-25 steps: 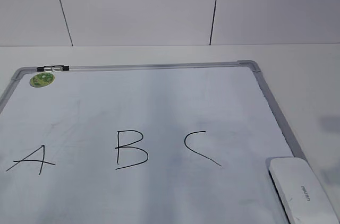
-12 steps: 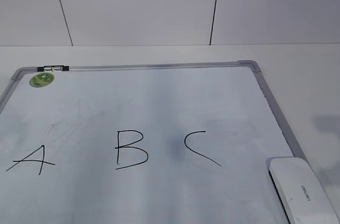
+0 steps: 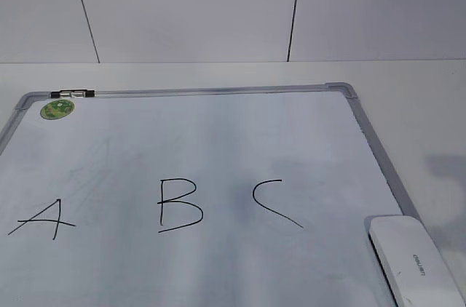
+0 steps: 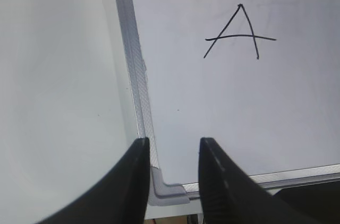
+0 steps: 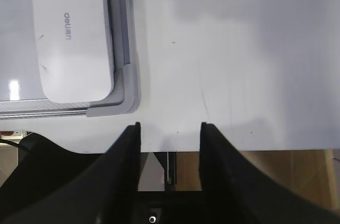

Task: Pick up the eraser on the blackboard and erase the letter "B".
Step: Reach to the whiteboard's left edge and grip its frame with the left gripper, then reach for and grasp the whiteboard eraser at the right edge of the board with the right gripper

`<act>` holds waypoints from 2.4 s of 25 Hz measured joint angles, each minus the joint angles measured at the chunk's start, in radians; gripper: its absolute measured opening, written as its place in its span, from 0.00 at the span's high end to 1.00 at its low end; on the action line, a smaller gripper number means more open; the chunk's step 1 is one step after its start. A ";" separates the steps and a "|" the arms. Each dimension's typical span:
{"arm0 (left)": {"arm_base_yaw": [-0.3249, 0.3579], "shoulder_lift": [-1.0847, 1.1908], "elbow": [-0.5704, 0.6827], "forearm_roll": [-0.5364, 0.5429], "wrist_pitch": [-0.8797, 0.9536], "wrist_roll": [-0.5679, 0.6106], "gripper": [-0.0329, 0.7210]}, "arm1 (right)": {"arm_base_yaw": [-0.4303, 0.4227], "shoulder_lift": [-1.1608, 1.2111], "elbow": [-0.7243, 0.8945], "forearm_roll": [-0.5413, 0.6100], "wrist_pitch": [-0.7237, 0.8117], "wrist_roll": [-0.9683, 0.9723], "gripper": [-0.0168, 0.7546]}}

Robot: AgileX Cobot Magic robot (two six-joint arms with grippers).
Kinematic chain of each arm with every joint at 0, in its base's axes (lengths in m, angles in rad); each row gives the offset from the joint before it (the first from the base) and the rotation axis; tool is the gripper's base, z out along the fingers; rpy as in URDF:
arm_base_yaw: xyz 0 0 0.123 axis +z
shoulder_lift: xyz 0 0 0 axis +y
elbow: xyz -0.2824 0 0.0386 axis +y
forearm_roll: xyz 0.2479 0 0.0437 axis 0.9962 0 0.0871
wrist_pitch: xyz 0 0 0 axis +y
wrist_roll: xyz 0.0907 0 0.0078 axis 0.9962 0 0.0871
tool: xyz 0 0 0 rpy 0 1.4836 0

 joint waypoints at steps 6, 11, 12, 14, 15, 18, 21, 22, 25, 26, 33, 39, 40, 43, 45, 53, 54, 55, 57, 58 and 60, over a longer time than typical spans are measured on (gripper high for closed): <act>0.073 0.093 -0.001 0.005 -0.013 -0.005 0.64 | 0.000 0.000 0.000 0.009 0.000 0.000 0.61; 0.103 0.188 -0.001 0.005 -0.049 0.000 0.64 | 0.000 0.000 0.000 0.020 0.000 0.000 0.61; 0.103 0.206 -0.001 0.005 -0.062 0.000 0.64 | 0.000 0.000 0.000 0.023 0.000 0.000 0.61; 0.105 0.241 -0.001 0.005 -0.089 0.000 0.64 | 0.000 0.000 0.000 0.027 0.000 0.002 0.61; 0.105 0.261 -0.002 0.005 -0.097 0.000 0.64 | 0.000 0.000 0.000 0.029 0.000 0.002 0.61; 0.105 0.329 -0.034 0.005 -0.105 0.001 0.64 | 0.000 0.000 0.000 0.035 0.000 0.002 0.61; 0.105 0.395 -0.105 0.005 -0.110 0.001 0.63 | 0.000 0.000 0.000 0.037 0.000 0.002 0.61; 0.105 0.418 -0.136 0.005 -0.111 0.002 0.63 | 0.000 0.000 0.000 0.037 0.000 0.002 0.61; 0.105 0.489 -0.211 0.005 -0.111 0.014 0.63 | 0.000 0.000 0.000 0.039 0.000 0.002 0.61; 0.105 0.515 -0.230 0.005 -0.107 0.016 0.63 | 0.000 0.000 0.000 0.039 0.002 0.002 0.61; 0.105 0.652 -0.260 0.000 -0.099 0.064 0.63 | 0.000 0.000 0.000 0.042 0.002 0.002 0.61; 0.129 0.714 -0.260 -0.028 -0.133 0.093 0.63 | 0.000 0.000 0.000 0.077 0.002 0.002 0.61; 0.139 0.722 -0.261 -0.033 -0.141 0.098 0.63 | 0.000 0.000 0.000 0.081 0.002 0.002 0.61; 0.164 0.743 -0.261 -0.039 -0.149 0.105 0.63 | 0.000 0.000 0.000 0.086 0.002 0.002 0.61; 0.170 0.760 -0.261 -0.041 -0.154 0.111 0.65 | 0.000 0.000 0.000 0.087 0.002 0.002 0.61; 0.174 0.778 -0.261 -0.072 -0.202 0.132 0.64 | -0.002 0.000 0.000 0.089 0.002 0.004 0.61; 0.174 0.778 -0.261 -0.073 -0.208 0.133 0.64 | -0.002 0.000 0.000 0.089 0.002 0.004 0.61; 0.174 0.778 -0.261 -0.073 -0.214 0.133 0.64 | -0.002 0.000 0.000 0.089 0.002 0.004 0.61; 0.174 0.778 -0.261 -0.074 -0.224 0.136 0.64 | -0.002 0.000 0.000 0.089 0.002 0.004 0.61; 0.174 0.778 -0.261 -0.074 -0.226 0.136 0.64 | -0.002 0.000 0.000 0.089 0.002 0.004 0.61; 0.174 0.783 -0.261 -0.076 -0.229 0.138 0.64 | -0.002 0.000 0.000 0.089 0.002 0.004 0.61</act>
